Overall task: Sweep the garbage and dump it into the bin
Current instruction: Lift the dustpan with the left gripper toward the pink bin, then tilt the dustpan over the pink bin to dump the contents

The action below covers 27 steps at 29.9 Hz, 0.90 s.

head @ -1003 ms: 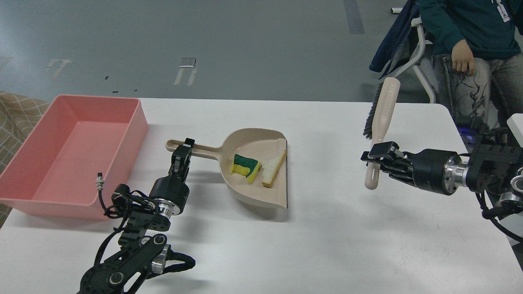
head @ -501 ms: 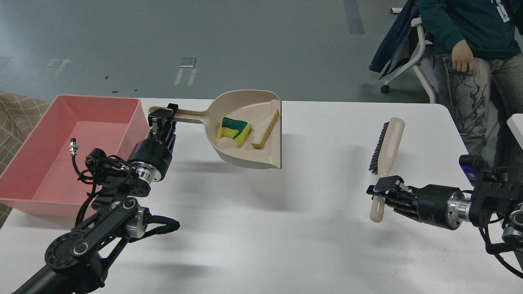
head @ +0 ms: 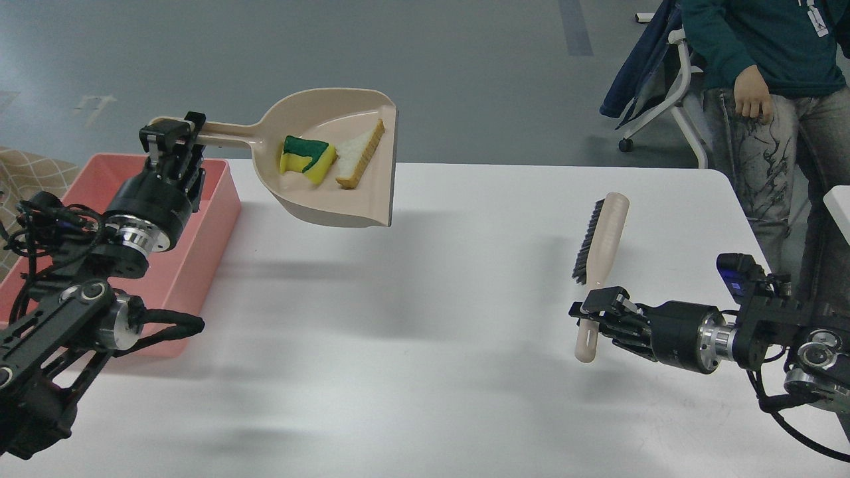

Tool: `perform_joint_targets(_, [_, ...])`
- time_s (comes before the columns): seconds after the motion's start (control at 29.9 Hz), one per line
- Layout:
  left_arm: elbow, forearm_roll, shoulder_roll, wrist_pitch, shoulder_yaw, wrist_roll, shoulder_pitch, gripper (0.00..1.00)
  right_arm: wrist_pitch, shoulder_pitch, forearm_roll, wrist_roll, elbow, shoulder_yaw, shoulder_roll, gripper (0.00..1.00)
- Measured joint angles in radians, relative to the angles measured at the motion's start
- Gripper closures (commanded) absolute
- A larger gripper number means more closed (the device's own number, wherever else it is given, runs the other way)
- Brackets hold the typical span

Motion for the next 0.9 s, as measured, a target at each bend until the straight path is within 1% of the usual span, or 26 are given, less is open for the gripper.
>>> perform_joint_targets(0.4, [-0.006,-0.004,0.064,-0.204,-0.308,0.047,0.154,1.00,0.002,0.000,-0.003,0.000,0.007,0.000,0.020,1.00])
perform_joint_targets(0.74, [-0.004,-0.005,0.072,-0.317,-0.517,0.050,0.297,1.00,0.000,0.005,-0.004,0.000,0.009,0.000,0.043,1.00])
perform_joint_targets(0.9, [0.006,-0.004,0.111,-0.390,-0.619,0.051,0.364,1.00,0.001,0.007,-0.004,0.000,0.013,0.000,0.044,1.00])
